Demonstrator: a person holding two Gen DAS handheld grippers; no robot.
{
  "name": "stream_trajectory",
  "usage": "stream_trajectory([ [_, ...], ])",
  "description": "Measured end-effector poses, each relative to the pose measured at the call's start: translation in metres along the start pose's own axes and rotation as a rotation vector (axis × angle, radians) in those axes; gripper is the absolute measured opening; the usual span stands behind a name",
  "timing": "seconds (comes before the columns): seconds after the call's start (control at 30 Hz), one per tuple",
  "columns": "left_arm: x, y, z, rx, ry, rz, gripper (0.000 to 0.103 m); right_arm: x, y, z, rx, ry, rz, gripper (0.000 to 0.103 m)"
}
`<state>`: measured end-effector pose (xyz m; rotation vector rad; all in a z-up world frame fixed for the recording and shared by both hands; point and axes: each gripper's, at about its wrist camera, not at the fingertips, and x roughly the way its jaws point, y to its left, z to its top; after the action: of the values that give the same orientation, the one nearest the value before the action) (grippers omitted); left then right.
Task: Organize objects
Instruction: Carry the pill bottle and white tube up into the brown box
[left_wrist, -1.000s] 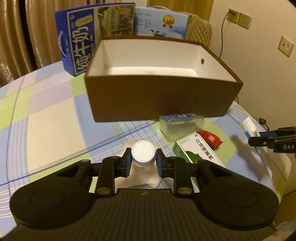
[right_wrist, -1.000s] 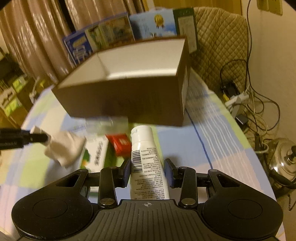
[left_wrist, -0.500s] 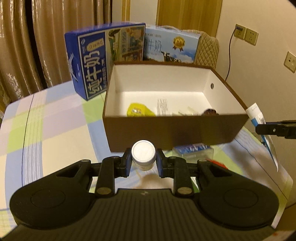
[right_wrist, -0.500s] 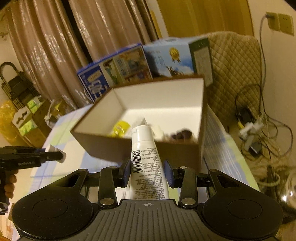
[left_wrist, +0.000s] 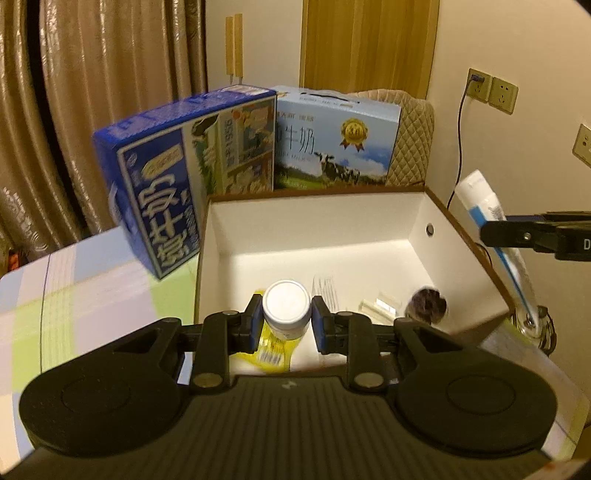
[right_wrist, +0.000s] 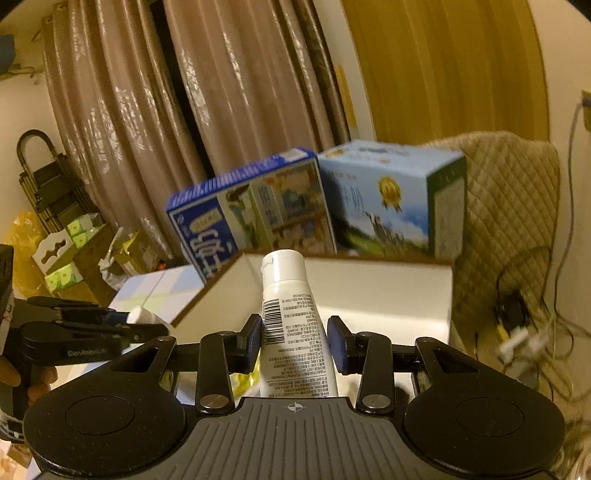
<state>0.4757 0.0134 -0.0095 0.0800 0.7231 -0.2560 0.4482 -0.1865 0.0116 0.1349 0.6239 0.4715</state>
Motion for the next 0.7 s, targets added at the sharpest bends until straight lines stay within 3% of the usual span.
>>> stream_trajectory([
  [0.17, 0.029, -0.002, 0.03, 0.0, 0.011, -0.01, 0.023, 0.035, -0.009, 0.021, -0.045, 0.011, -0.009, 0.036],
  [0.3, 0.06, -0.005, 0.045, 0.002, 0.042, -0.002, 0.023, 0.071, -0.018, 0.023, -0.086, 0.081, -0.047, 0.036],
  [0.5, 0.114, -0.003, 0.055, -0.019, 0.114, 0.023, 0.023, 0.122, -0.035, 0.009, -0.113, 0.207, -0.111, 0.036],
  [0.7, 0.159, -0.003, 0.055, -0.024, 0.181, 0.046, 0.023, 0.152, -0.052, 0.007, -0.123, 0.251, -0.126, 0.036],
])
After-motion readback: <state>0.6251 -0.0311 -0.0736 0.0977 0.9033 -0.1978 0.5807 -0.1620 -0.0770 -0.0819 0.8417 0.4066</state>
